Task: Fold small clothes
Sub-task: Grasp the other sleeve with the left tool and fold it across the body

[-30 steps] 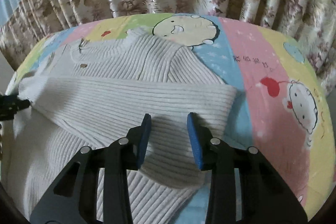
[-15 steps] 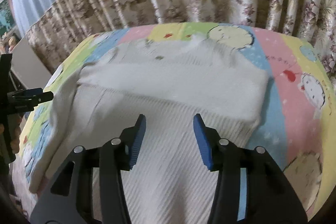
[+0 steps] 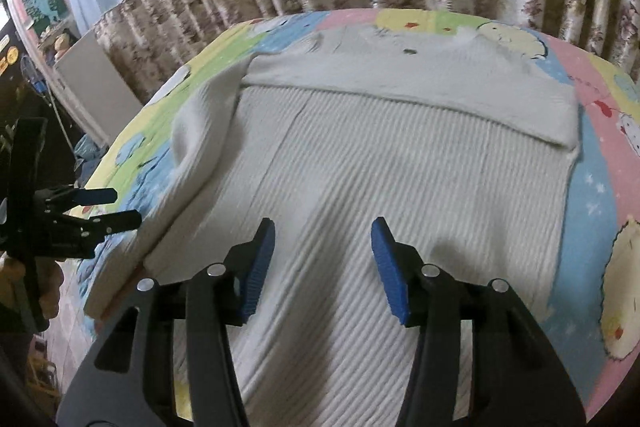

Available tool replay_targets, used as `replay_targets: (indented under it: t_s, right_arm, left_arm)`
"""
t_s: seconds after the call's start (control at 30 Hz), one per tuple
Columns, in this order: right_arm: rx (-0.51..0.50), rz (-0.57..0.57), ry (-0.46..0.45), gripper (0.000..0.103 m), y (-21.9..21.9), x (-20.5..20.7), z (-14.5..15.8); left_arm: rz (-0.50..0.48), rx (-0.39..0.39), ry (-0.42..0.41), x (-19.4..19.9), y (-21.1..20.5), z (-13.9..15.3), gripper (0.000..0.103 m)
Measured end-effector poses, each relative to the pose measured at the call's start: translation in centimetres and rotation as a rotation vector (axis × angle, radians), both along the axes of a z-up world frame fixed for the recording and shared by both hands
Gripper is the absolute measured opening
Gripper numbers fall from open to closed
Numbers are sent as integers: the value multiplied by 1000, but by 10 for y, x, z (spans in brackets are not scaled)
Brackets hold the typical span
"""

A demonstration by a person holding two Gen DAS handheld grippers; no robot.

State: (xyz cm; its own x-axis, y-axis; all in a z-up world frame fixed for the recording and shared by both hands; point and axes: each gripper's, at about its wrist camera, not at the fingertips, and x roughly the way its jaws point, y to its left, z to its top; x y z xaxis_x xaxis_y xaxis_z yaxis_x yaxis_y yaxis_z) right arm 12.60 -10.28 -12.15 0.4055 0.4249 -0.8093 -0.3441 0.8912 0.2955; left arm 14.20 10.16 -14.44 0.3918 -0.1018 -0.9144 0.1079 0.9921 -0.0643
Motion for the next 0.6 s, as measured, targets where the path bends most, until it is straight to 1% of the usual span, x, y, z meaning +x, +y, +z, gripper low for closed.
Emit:
replay_targets:
  t_s: [0.1,0.2,0.27,0.3,0.33,0.4,0.43,0.47,0.5,0.57,0.6]
  right_arm:
    - [-21,12,-6,53,5,-4,0]
    - [-23,12,-18,53,6,-4,3]
    - [-28,13,-23,53,6,-2,4]
    - [-39,17,-26,53,7,-1,5]
    - [-63,19,-34,53,8,-1,5]
    - [-105,21,-53,53,8,0,7]
    - [-120,22,-60,53,8,0,8]
    - [-156,22,-75,53,8,0,9]
    - [-183,24,-86,53,8,0,10]
    - [-269,40,-121,53,11,0,11]
    - [-288,44,-129,53,11,0,10]
  left_arm:
    - [-42,0,1,-18,-10,1,91]
    - [-94,-7,25,-23,-23,-5,89]
    - [-118,16,41,-25,-32,-11,72]
    - [-123,17,59,-24,-34,-15,50]
    - [-124,-11,96,-21,-35,-21,28]
    - [-96,-60,127,-15,-31,-26,26]
    - [-88,-68,130,-14,-30,-26,25]
    - [-80,-70,133,-12,-29,-26,24]
    - [-75,-66,132,-11,-29,-24,23]
    - [-75,-29,124,-10,-30,-21,22]
    - [-79,-14,118,-11,-32,-18,22]
